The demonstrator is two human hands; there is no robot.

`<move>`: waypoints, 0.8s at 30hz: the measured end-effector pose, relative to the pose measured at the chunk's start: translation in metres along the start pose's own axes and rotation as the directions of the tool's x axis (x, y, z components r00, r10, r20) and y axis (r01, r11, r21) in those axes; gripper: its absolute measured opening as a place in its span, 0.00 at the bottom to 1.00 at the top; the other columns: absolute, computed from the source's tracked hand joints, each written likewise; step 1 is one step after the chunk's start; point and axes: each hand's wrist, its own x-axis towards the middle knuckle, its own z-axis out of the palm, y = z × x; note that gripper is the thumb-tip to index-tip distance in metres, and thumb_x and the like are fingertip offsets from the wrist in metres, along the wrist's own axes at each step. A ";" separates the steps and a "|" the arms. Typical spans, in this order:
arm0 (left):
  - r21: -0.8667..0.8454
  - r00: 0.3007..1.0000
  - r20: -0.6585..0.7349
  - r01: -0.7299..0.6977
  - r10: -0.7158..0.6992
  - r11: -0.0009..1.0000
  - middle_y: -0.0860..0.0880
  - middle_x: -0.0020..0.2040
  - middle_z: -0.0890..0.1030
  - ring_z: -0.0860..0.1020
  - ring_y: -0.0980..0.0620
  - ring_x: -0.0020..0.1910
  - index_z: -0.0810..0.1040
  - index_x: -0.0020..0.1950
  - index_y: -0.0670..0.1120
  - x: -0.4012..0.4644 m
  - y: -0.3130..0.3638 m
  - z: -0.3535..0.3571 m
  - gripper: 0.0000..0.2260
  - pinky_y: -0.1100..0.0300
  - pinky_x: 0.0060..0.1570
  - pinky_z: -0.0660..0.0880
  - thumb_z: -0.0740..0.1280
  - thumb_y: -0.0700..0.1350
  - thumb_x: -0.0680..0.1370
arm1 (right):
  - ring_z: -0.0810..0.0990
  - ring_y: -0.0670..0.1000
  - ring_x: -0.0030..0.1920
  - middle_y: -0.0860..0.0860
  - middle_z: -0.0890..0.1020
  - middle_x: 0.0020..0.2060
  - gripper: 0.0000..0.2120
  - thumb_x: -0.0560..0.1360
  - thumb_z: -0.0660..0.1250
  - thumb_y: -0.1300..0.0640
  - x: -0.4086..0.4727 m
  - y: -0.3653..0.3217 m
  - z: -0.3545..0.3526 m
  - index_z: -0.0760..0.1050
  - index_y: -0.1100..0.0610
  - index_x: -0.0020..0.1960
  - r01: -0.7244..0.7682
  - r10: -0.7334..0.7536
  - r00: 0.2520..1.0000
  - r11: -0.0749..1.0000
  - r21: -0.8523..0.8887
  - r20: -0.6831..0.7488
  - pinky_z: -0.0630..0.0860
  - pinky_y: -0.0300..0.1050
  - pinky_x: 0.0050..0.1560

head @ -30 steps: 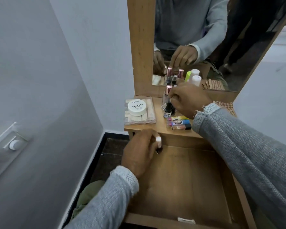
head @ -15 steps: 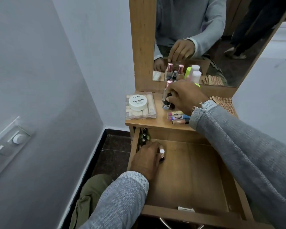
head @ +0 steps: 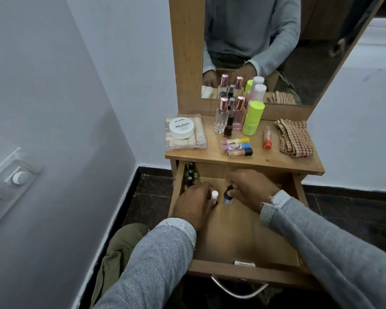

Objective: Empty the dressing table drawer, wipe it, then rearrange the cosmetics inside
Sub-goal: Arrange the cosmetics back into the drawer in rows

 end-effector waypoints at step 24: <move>0.175 0.998 0.065 0.009 -0.021 0.985 0.49 0.56 0.78 0.78 0.47 0.51 0.74 0.57 0.51 0.005 -0.002 0.005 0.09 0.53 0.50 0.75 0.62 0.41 0.78 | 0.78 0.53 0.40 0.51 0.79 0.40 0.07 0.75 0.65 0.49 0.075 0.018 -0.077 0.74 0.53 0.46 -0.151 0.163 0.819 0.986 0.067 -0.550 0.80 0.52 0.43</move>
